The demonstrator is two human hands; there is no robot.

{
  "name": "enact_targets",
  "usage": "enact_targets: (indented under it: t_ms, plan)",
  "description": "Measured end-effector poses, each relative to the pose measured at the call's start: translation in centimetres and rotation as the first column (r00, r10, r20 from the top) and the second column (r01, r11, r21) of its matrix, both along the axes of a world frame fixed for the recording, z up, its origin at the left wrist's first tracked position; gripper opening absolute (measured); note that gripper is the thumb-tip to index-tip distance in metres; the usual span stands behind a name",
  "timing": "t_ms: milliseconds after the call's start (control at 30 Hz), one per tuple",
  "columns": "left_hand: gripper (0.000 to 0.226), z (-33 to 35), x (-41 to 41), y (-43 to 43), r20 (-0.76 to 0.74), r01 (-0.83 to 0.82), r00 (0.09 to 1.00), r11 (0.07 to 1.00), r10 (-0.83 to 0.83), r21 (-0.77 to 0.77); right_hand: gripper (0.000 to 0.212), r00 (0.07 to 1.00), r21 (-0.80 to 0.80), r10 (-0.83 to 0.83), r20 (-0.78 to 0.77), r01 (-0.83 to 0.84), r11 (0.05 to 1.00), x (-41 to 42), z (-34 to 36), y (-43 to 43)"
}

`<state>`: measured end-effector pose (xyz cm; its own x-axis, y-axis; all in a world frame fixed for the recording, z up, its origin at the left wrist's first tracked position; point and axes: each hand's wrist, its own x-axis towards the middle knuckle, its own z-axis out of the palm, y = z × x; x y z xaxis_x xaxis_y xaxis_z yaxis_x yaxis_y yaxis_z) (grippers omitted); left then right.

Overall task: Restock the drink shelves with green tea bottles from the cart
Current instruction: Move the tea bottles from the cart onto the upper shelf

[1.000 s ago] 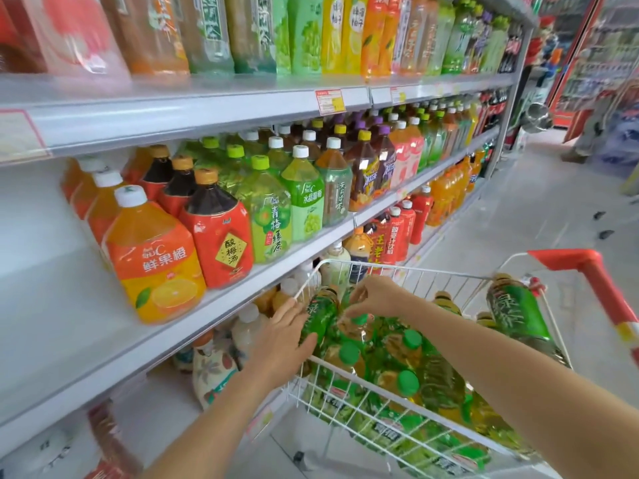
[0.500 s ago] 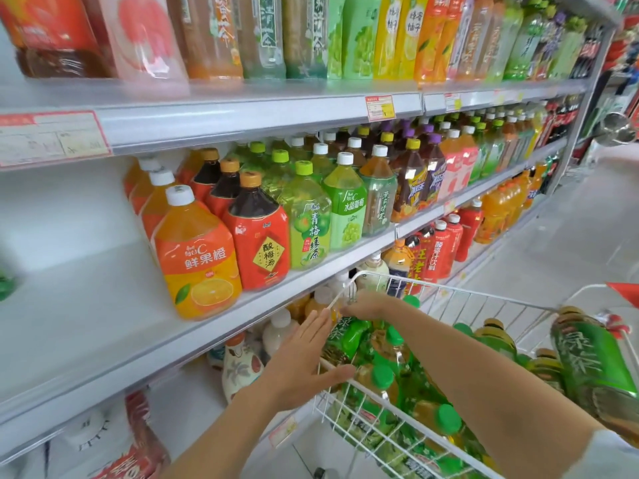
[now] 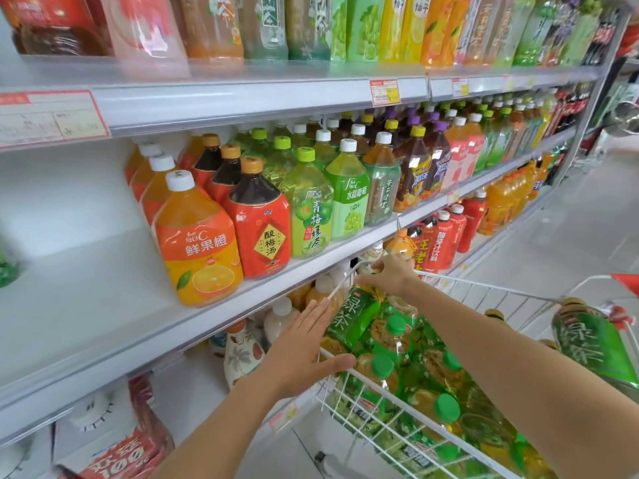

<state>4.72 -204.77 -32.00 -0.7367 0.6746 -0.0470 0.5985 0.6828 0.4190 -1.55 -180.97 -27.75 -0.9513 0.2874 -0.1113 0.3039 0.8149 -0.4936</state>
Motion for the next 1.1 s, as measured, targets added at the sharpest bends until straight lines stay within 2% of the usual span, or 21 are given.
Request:
enact_targets:
  t_ms: [67, 100, 200, 367, 467, 533, 667, 733, 800, 933, 1000, 1033, 1067, 1100]
  plan:
    - [0.112, 0.0, -0.1, 0.0, 0.007, 0.0, 1.0, 1.0, 0.0, 0.008, 0.034, 0.996, -0.177, -0.039, -0.075, 0.026, 0.984, 0.4, 0.2, 0.3]
    - [0.113, 0.0, -0.1, 0.0, 0.01, -0.001, 1.0, 1.0, 0.0, 0.007, 0.035, 0.995, -0.215, -0.048, -0.089, 0.027, 0.976, 0.7, 0.4, 0.3]
    - [0.109, 0.1, 0.1, 0.0, 0.018, -0.006, 1.0, 1.0, 0.006, 0.008, 0.049, 0.99, -0.277, -0.093, -0.109, 0.06, 0.959, 1.6, 0.9, 0.0]
    - [0.106, 0.3, 0.5, 0.0, 0.046, -0.022, 0.999, 0.998, 0.019, 0.059, 0.037, 0.996, -0.335, -0.03, -0.087, 0.0, 0.942, 3.3, 1.6, -0.9]
    - [0.106, 0.3, 0.4, 0.0, 0.049, -0.018, 0.999, 0.998, 0.014, 0.067, 0.037, 0.993, -0.526, 0.02, -0.117, -0.079, 0.847, 5.3, 2.8, -1.1]
    - [0.111, 0.6, 0.4, 0.1, 0.057, -0.011, 0.998, 0.996, 0.006, 0.088, 0.046, 0.986, -0.59, 0.055, -0.16, -0.14, 0.795, 6.6, 4.1, -1.5]
    - [0.125, 2.0, -0.1, 1.0, 0.142, -0.121, 0.986, 0.958, 0.086, 0.259, 0.048, 0.94, -0.536, 0.119, -0.319, -0.283, 0.796, 8.0, 5.4, -2.9]
    - [0.109, 3.5, -0.1, 1.9, 0.249, -0.198, 0.963, 0.898, 0.103, 0.394, 0.05, 0.915, -0.552, 0.103, -0.391, -0.323, 0.769, 8.9, 7.2, -3.0]
    - [0.087, 5.2, -0.1, 3.3, 0.296, -0.196, 0.954, 0.849, 0.049, 0.491, 0.052, 0.886, -0.564, 0.098, -0.453, -0.37, 0.739, 10.2, 9.9, -2.6]
    - [0.067, 8.9, 0.9, 6.3, 0.327, -0.159, 0.943, 0.793, -0.053, 0.588, 0.054, 0.881, -0.528, 0.043, -0.471, -0.321, 0.786, 13.5, 14.8, -0.6]
    - [0.06, 9.7, 2.2, 7.4, 0.305, -0.132, 0.949, 0.781, -0.078, 0.61, 0.054, 0.912, -0.416, -0.023, -0.409, -0.164, 0.894, 15.5, 16.1, 1.2]
    - [0.058, 10.0, 2.8, 7.6, 0.291, -0.122, 0.953, 0.777, -0.081, 0.617, 0.057, 0.942, -0.262, -0.078, -0.327, -0.011, 0.965, 16.6, 16.4, 2.4]
    - [0.057, 10.1, 3.4, 7.7, 0.277, -0.113, 0.958, 0.777, -0.081, 0.619, 0.063, 0.965, -0.033, -0.167, -0.2, 0.164, 0.986, 17.7, 16.0, 4.0]
    - [0.056, 10.1, 3.7, 7.7, 0.262, -0.108, 0.962, 0.781, -0.074, 0.615, 0.069, 0.962, 0.231, -0.272, -0.037, 0.273, 0.934, 18.9, 15.3, 5.5]
